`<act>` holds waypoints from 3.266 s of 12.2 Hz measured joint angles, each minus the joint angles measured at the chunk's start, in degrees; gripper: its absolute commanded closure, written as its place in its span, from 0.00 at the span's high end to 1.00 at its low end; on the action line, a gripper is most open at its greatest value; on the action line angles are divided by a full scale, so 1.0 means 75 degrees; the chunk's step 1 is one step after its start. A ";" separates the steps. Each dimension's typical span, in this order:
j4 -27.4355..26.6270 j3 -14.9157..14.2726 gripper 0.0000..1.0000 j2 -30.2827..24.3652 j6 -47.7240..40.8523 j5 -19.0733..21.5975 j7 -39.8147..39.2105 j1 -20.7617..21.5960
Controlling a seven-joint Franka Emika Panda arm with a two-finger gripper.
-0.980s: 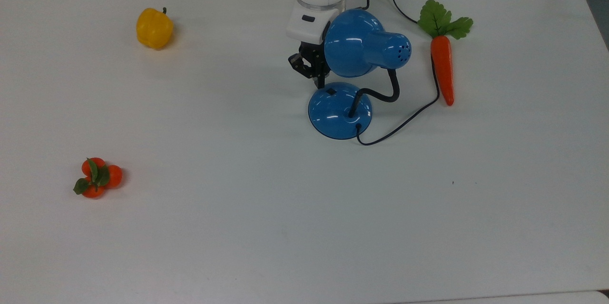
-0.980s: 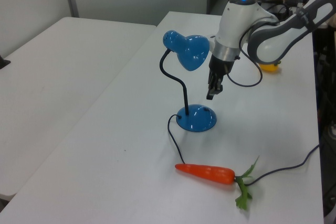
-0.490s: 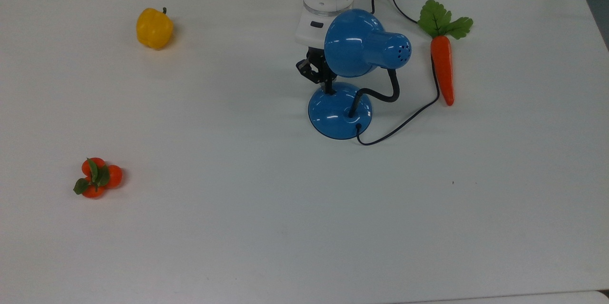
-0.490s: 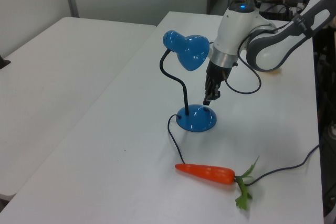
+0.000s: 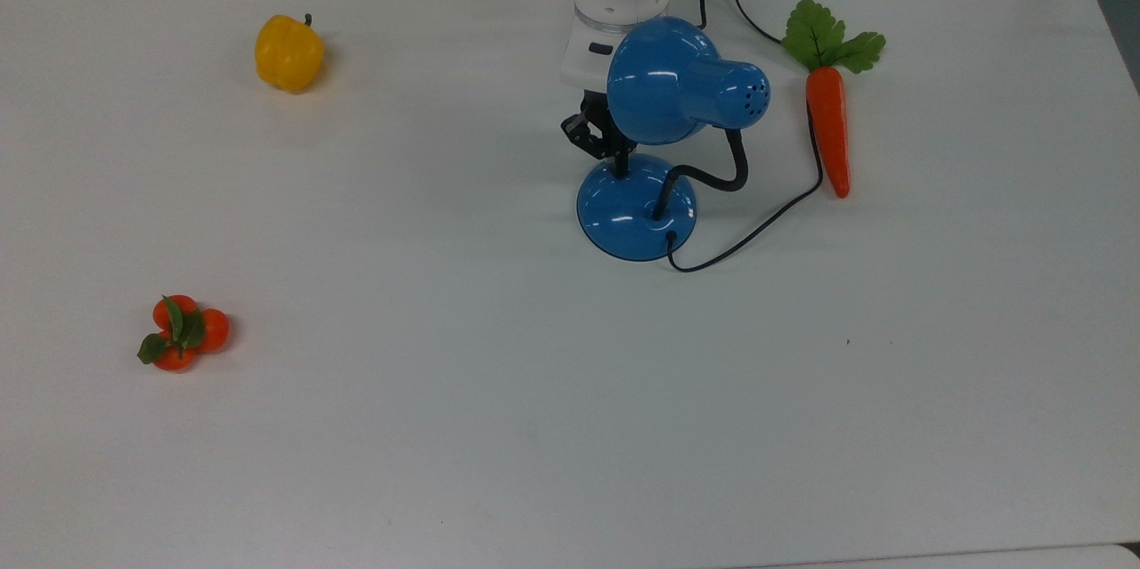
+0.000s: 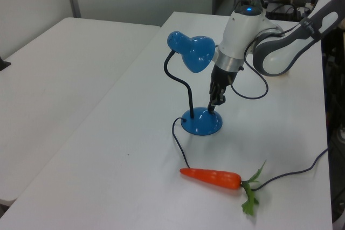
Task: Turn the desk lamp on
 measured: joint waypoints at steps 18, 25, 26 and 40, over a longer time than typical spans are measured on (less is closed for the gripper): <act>0.0423 0.0008 0.00 -0.0606 -0.3287 -0.0231 0.0640 -0.0496; 0.1447 -0.0021 0.00 -0.1204 -0.5521 -0.0722 0.1597 -0.1640; 0.1822 -0.0021 0.00 -0.1264 -0.5867 -0.0720 0.1597 -0.1692; 0.4230 -0.0026 1.00 -0.1402 -0.8071 -0.0303 0.1178 -0.2065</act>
